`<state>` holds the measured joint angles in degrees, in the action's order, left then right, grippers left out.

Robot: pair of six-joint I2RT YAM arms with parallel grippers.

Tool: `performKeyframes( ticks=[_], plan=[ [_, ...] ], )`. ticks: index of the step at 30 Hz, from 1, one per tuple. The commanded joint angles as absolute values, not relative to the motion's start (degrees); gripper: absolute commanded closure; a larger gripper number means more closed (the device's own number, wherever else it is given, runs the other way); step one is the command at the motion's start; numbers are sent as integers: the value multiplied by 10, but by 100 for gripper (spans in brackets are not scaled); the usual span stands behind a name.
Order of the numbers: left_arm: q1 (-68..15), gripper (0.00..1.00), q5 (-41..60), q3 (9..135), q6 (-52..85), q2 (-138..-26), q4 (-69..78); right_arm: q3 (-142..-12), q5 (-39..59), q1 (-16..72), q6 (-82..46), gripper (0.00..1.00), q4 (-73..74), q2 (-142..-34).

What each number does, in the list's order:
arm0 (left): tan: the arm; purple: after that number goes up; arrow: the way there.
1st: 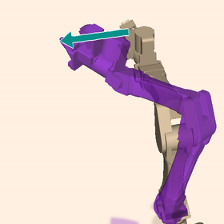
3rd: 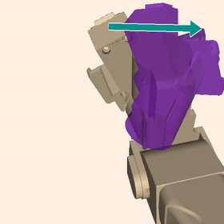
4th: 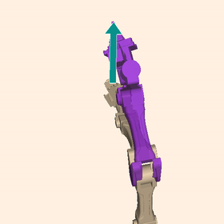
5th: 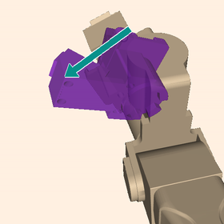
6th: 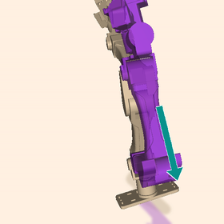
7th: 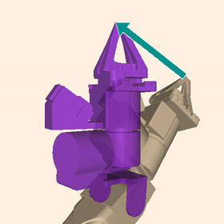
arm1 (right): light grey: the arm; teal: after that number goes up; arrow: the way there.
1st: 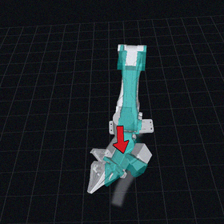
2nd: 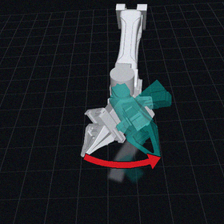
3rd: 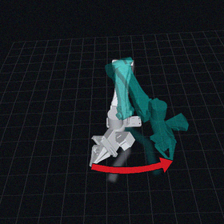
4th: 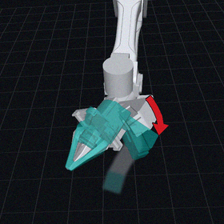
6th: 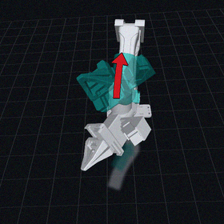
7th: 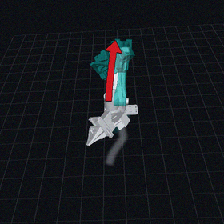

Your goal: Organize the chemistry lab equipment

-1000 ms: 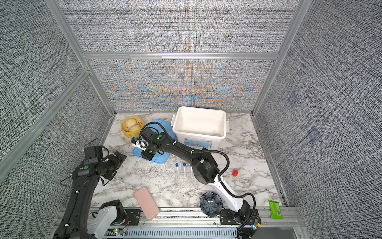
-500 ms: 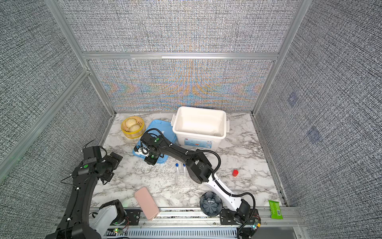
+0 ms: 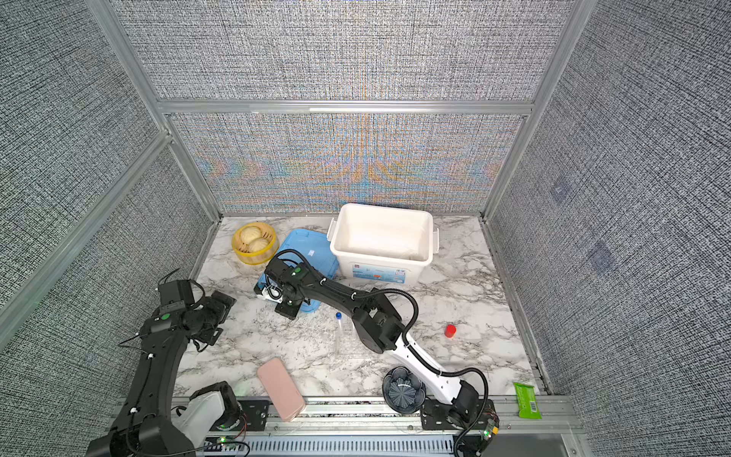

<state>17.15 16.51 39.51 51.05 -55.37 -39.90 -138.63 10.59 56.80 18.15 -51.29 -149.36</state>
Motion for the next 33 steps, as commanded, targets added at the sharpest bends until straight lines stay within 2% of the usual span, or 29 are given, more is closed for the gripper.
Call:
performKeyframes(
  ticks=[1, 6, 10, 14, 20, 24, 31, 33],
  plan=[
    [173, 7, 182, 396, 511, -555, -387, -1383, 113, 569, 183, 99, -509, -1467],
    [176, 7, 172, 393, 510, -550, -391, -1319, 126, 569, 174, 83, -465, -1409],
    [177, 7, 176, 391, 513, -556, -384, -1318, 108, 563, 171, 64, -458, -1415],
    [178, 7, 179, 392, 511, -561, -382, -1350, 102, 559, 167, 59, -485, -1451],
    [180, 7, 178, 388, 511, -564, -376, -1360, 91, 559, 161, 58, -487, -1478],
    [181, 7, 184, 386, 510, -569, -369, -1363, 84, 559, 167, 63, -488, -1492],
    [180, 7, 208, 376, 507, -583, -342, -1371, 77, 559, 170, 93, -492, -1513],
    [181, 6, 217, 375, 505, -589, -335, -1371, 79, 559, 170, 98, -491, -1513]
  ],
)
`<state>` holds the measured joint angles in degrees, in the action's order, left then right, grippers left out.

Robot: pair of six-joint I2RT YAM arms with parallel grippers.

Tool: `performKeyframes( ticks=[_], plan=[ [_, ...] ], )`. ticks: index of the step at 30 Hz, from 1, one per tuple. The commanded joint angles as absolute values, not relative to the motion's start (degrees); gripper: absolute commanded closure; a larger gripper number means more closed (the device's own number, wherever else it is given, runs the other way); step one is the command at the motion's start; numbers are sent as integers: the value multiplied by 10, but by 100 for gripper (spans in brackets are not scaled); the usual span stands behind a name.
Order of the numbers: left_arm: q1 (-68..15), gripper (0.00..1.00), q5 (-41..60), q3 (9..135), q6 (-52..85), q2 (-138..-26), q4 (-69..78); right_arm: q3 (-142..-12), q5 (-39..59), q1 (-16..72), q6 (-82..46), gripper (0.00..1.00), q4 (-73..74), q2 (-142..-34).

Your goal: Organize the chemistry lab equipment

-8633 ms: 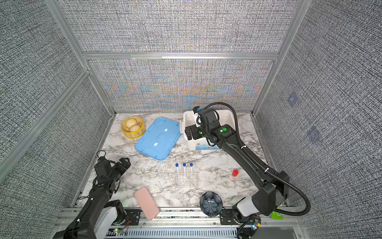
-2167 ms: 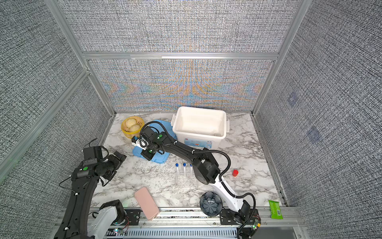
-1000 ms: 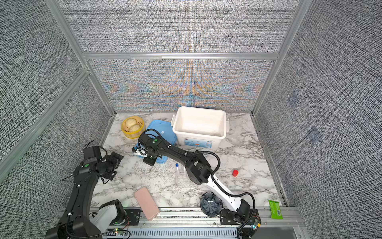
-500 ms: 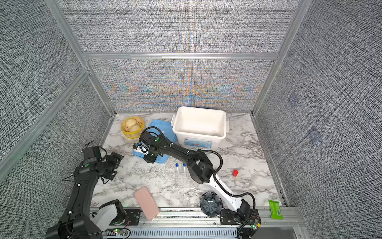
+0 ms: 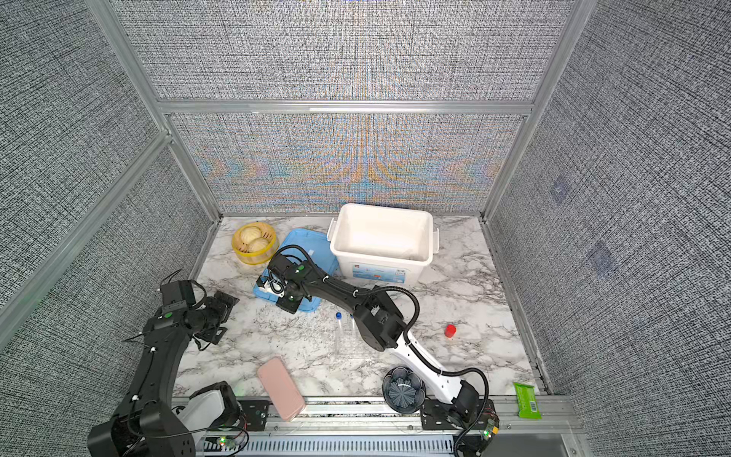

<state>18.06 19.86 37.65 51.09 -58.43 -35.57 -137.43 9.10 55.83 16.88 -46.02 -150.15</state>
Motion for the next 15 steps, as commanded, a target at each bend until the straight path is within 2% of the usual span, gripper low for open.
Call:
performKeyframes(
  ticks=[1, 15],
  plan=[
    [181, 6, 222, 375, 504, -591, -331, -1371, 81, 559, 171, 100, -488, -1510],
    [181, 6, 306, 385, 501, -653, -282, -1303, 140, 559, 146, 100, -406, -1409]
  ],
)
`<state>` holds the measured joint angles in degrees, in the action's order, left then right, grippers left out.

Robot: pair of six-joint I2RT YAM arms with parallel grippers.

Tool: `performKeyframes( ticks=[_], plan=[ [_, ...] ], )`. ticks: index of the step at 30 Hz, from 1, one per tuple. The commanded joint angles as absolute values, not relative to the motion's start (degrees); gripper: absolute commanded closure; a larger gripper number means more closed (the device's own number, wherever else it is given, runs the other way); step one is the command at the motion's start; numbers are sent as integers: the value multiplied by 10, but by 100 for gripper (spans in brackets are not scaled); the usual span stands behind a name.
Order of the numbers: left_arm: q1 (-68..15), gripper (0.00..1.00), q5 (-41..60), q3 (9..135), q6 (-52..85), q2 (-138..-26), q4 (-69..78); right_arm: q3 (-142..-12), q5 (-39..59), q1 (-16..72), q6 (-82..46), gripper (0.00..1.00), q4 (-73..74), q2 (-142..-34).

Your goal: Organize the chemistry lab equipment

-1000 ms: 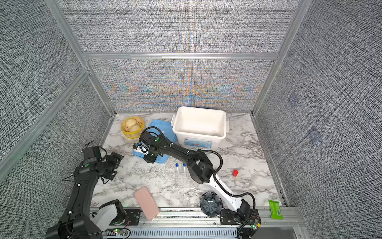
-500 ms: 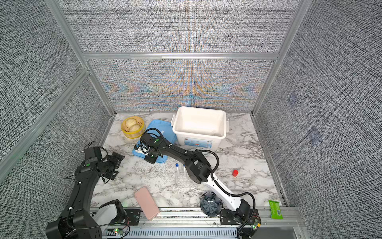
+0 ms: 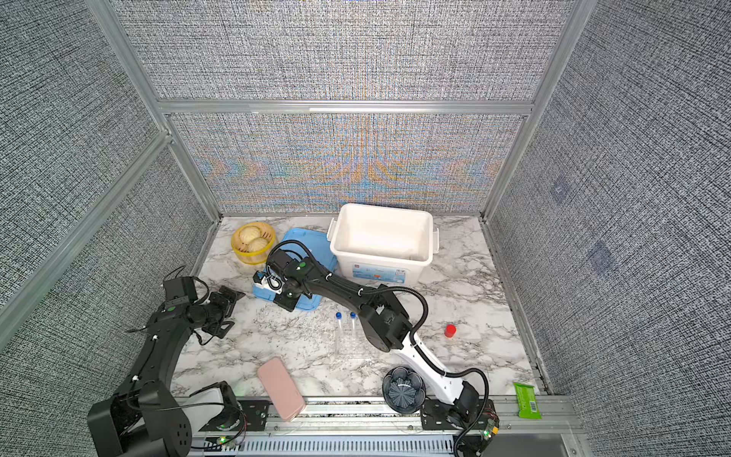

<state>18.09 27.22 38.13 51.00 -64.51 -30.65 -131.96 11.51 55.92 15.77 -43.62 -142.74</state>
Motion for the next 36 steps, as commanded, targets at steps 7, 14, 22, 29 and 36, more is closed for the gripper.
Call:
performKeyframes(
  ticks=[7, 14, 22, 29, 36],
  plan=[
    [181, 9, 328, 376, 511, -693, -227, -1258, 143, 557, 129, 100, -372, -1381],
    [181, 21, 311, 377, 511, -749, -192, -1224, 238, 527, 101, 71, -375, -1371],
    [180, 23, 261, 388, 514, -757, -213, -1261, 184, 535, 163, 65, -441, -1412],
    [181, 23, 269, 395, 506, -769, -218, -1268, 100, 543, 210, 65, -514, -1408],
    [181, 23, 277, 392, 505, -779, -210, -1283, 58, 547, 221, 67, -569, -1422]
  ],
)
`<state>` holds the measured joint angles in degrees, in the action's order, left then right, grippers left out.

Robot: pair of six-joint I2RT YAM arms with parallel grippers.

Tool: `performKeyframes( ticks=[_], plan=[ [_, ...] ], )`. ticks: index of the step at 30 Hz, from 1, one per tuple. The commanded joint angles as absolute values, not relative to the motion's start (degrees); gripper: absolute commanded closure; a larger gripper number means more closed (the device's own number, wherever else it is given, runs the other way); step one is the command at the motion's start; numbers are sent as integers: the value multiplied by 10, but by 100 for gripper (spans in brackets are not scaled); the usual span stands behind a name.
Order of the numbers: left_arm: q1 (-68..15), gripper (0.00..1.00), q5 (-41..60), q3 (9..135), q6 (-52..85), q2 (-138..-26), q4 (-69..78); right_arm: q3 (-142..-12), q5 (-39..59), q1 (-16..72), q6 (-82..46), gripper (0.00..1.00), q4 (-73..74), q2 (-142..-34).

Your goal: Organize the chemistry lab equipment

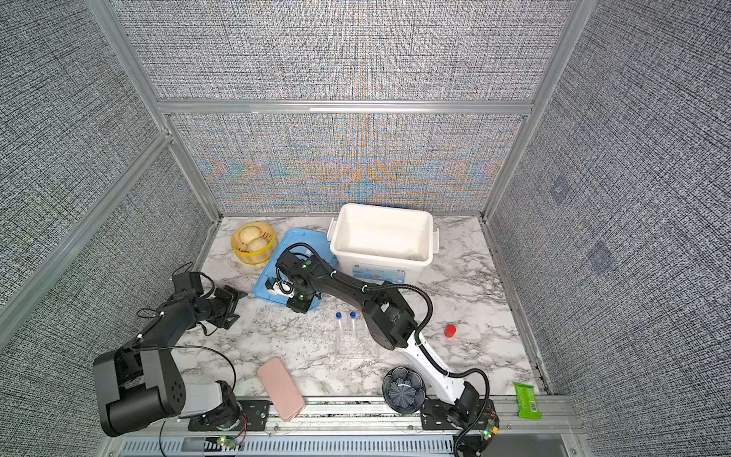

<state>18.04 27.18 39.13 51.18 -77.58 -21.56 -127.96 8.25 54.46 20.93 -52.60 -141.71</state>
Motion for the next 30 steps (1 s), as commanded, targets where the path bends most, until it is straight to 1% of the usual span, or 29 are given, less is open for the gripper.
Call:
performKeyframes(
  ticks=[1, 6, 9, 10, 13, 15, 20, 30],
  plan=[
    [181, 24, 278, 392, 505, -780, -210, -1283, 59, 548, 223, 69, -572, -1423],
    [181, 24, 282, 393, 506, -784, -208, -1283, 50, 553, 227, 75, -574, -1432],
    [180, 23, 283, 394, 505, -784, -208, -1286, 38, 555, 233, 80, -574, -1441],
    [181, 24, 283, 393, 505, -783, -208, -1288, 34, 555, 238, 83, -575, -1444],
    [181, 23, 284, 392, 506, -782, -207, -1291, 24, 559, 251, 95, -572, -1449],
    [181, 23, 287, 389, 507, -781, -202, -1291, 22, 562, 255, 100, -564, -1448],
    [180, 22, 316, 378, 509, -782, -175, -1285, 36, 565, 261, 100, -540, -1430],
    [181, 16, 348, 368, 514, -788, -140, -1255, 91, 563, 222, 100, -488, -1378]
  ],
)
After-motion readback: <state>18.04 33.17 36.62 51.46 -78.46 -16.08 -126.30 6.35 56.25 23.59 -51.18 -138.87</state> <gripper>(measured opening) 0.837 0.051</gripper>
